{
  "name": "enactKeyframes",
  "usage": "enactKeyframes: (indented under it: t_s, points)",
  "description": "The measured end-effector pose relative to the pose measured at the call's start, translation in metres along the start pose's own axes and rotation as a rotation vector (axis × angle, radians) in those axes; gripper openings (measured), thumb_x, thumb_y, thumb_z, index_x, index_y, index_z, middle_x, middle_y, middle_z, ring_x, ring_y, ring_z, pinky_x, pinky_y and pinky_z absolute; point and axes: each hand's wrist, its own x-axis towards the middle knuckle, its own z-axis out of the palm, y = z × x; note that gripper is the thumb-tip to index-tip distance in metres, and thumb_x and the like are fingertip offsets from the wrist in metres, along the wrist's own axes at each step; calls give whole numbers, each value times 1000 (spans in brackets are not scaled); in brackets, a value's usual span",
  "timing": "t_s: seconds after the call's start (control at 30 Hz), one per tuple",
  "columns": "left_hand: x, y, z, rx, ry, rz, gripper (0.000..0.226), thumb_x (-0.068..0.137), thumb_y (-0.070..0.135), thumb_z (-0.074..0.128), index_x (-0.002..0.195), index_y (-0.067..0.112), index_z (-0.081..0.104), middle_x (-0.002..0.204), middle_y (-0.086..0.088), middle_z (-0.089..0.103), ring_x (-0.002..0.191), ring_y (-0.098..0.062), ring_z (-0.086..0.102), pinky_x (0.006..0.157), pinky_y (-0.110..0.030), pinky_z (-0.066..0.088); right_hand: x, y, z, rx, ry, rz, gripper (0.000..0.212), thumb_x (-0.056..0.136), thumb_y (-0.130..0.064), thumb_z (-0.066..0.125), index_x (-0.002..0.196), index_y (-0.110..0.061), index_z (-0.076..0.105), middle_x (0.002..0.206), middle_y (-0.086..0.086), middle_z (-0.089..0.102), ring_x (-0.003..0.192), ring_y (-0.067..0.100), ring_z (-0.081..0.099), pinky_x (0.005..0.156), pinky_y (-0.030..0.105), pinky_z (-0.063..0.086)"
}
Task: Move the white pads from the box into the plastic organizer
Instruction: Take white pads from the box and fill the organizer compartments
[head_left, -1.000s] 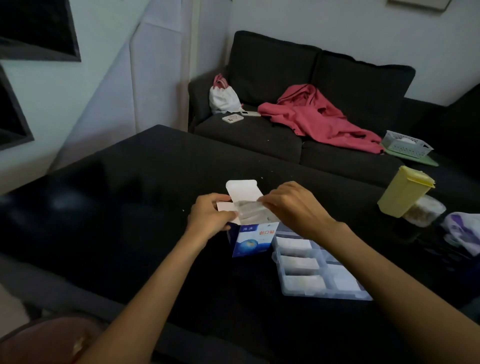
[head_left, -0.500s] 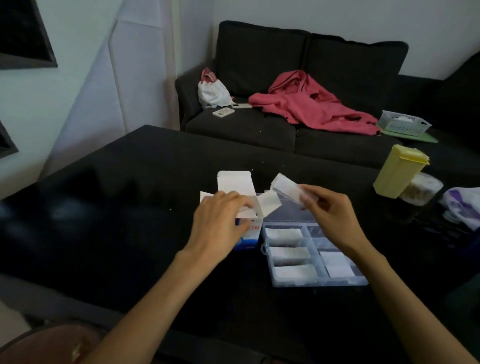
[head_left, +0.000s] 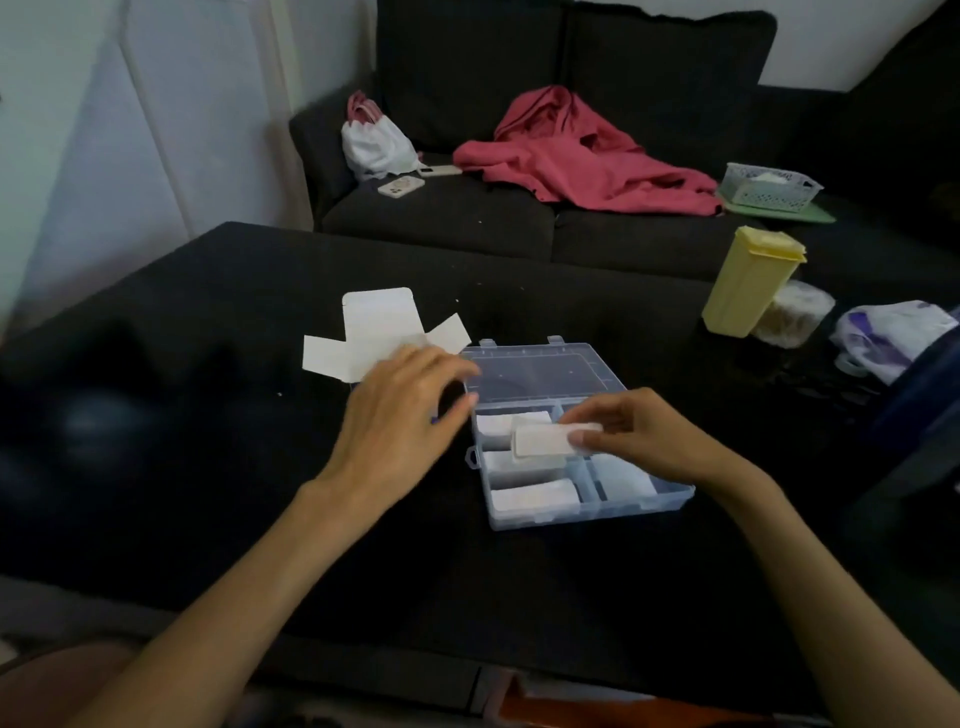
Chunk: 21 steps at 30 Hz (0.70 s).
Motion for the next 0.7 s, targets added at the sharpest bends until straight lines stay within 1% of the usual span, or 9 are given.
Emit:
enactKeyframes:
  t_s: [0.03, 0.1, 0.17, 0.23, 0.3, 0.47, 0.53, 0.63, 0.7]
  points:
    - [-3, 8, 2, -51, -119, 34, 27, 90, 35, 59, 116, 28, 61, 112, 9, 61, 103, -5, 51, 86, -22, 39, 0, 1, 3, -23, -25, 1, 15, 87, -16, 61, 95, -29, 64, 98, -12, 63, 93, 5, 62, 76, 19, 54]
    - [-11, 18, 10, -101, -375, 55, 31, 92, 37, 55, 123, 33, 56, 116, 12, 58, 102, 0, 48, 88, -22, 43, 0, 2, 10, -109, -69, 1, 15, 88, -17, 61, 97, -28, 64, 100, -10, 62, 93, 5, 60, 76, 16, 49]
    - [-15, 19, 19, -82, -482, 65, 36, 93, 37, 53, 129, 35, 52, 125, 13, 54, 110, -1, 46, 94, -24, 43, 1, 4, 16, -205, -97, 15, 15, 89, -18, 60, 100, -26, 65, 107, -8, 61, 96, 5, 56, 79, 15, 45]
    - [-16, 18, 24, -46, -494, 96, 38, 93, 37, 53, 131, 36, 50, 132, 14, 50, 117, -1, 41, 97, -22, 38, 1, 5, 19, -231, -94, 39, 15, 89, -18, 60, 100, -26, 66, 115, -5, 61, 100, 7, 55, 86, 20, 45]
    - [-15, 17, 25, -51, -491, 99, 41, 93, 40, 53, 133, 36, 47, 134, 13, 48, 119, -1, 40, 95, -21, 35, 1, 4, 21, -219, -94, 46, 16, 89, -18, 60, 103, -23, 66, 114, -5, 60, 101, 8, 54, 89, 23, 45]
    - [-20, 14, 32, -33, -527, 130, 63, 79, 67, 55, 133, 35, 47, 131, 14, 50, 115, -1, 40, 90, -20, 35, 4, 2, 29, -215, -96, 63, 11, 86, -25, 65, 94, -31, 60, 109, -5, 60, 97, 11, 58, 90, 30, 50]
    - [-20, 11, 32, -12, -516, 163, 64, 77, 68, 56, 131, 35, 49, 130, 16, 51, 114, 0, 40, 90, -20, 34, 6, 3, 29, -234, -88, 79, 9, 84, -27, 66, 90, -31, 59, 104, -5, 60, 93, 10, 58, 89, 29, 51]
    - [-18, 11, 30, 28, -478, 218, 58, 80, 65, 55, 131, 36, 51, 131, 16, 48, 118, -2, 35, 92, -21, 34, 5, 3, 29, -272, -111, 77, 4, 85, -27, 65, 89, -26, 66, 95, -8, 62, 85, 7, 55, 83, 24, 49]
    - [-18, 10, 30, 54, -485, 236, 57, 82, 63, 54, 132, 36, 50, 131, 15, 46, 119, -3, 34, 94, -22, 34, 4, 3, 30, -367, -85, 76, 13, 87, -28, 63, 95, -23, 71, 96, -9, 64, 83, 5, 52, 83, 26, 48]
